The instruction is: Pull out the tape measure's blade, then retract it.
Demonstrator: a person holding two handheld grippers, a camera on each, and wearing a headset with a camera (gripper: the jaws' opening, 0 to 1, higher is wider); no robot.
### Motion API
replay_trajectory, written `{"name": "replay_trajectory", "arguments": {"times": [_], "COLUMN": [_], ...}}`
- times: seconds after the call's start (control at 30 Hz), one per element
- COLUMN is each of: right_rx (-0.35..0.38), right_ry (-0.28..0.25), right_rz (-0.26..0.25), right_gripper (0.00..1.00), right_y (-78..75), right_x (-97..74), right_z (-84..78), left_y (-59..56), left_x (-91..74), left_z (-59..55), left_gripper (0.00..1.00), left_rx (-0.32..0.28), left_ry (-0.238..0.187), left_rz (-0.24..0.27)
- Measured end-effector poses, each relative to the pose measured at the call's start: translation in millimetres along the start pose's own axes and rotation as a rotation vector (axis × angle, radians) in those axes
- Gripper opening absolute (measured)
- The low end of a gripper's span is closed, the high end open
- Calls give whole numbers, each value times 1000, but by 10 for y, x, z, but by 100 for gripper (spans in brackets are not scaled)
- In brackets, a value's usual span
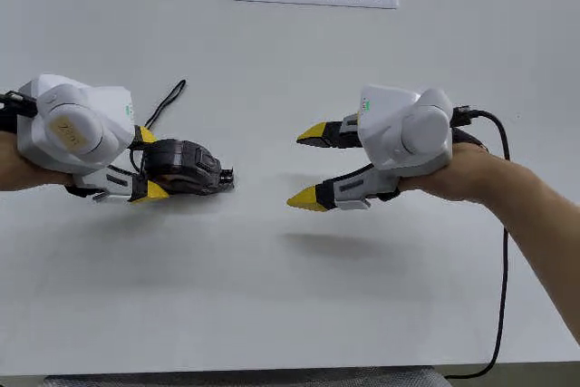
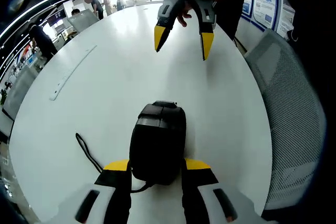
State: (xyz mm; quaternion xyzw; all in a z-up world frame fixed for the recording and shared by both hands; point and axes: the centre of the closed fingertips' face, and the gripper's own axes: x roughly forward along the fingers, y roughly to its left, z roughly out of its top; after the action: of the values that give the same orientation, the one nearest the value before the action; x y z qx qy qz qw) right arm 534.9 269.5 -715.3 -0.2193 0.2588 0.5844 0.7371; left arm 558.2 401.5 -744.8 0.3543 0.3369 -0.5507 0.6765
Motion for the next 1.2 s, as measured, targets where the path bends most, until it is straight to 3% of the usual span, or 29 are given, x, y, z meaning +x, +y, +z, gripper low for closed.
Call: {"name": "replay_trajectory", "arguments": {"times": [0.67, 1.2], "right_rx": [-62, -95], "right_ry": [22, 37], "right_rz": [72, 82], "right_gripper": [39, 28], "right_y": [76, 12], "right_x": [463, 781], "right_z": [43, 110], "left_y": [2, 4], "left_x": [76, 83], "left_z": [-41, -54], "left_gripper": [31, 31], "left_rx": [-1, -1], "left_ry": [45, 64], "left_rz": [-10, -26]}}
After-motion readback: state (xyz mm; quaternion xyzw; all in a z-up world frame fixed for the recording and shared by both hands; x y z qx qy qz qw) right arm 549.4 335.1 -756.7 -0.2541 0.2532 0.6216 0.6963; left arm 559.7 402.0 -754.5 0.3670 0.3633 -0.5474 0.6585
